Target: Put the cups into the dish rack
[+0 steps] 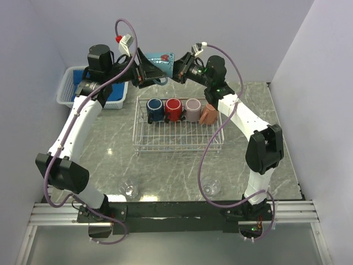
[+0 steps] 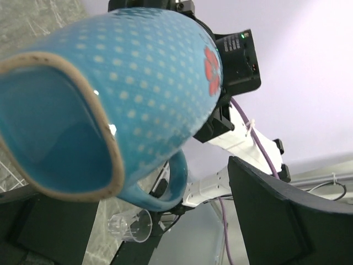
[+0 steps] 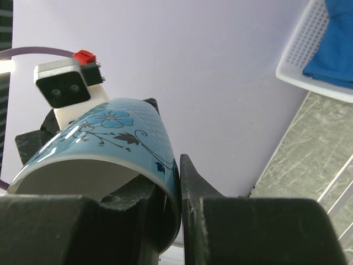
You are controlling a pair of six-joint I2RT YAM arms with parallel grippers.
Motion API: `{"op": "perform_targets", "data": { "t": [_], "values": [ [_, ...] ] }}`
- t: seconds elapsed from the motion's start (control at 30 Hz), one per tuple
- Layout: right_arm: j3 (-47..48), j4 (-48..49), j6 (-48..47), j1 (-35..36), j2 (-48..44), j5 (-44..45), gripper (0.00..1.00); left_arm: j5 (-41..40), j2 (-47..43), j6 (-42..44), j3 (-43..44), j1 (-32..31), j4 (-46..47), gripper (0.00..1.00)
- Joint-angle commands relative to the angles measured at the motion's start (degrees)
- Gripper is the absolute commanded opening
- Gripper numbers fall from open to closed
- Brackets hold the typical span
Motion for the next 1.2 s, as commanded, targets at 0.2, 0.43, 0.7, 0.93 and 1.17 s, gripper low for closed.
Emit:
{"op": "perform_targets", "data": {
  "t": [0.2,0.43,0.7,0.93,1.17],
  "values": [
    [-1.5,3.6,-1.2,1.5,-2.2,0.0,0.0,-4.1,0.1,-9.2,3.1,-1.5,6.7,0.81],
    [-1.2,3.0,-2.5,1.9,-1.1,2.0,0.0,-6.3,1.3,-13.8,6.2,-2.6,6.7,0.53],
    [2.2,-1.1,-5.7,4.5,2.3,4.7,0.0,-3.7,3.2,-17.0,8.6,-4.4,9.8,0.47],
    [1.5,-0.7,-4.9,4.8,2.7,4.3,0.0,-2.9,2.4,-17.9,5.7,-4.9,11.7,0.08],
    [0.2,-5.2,-5.5,4.1,1.3,1.8,0.09,0.4,2.3,-16.8,5.2,-1.6,14.1,0.01]
  ]
}}
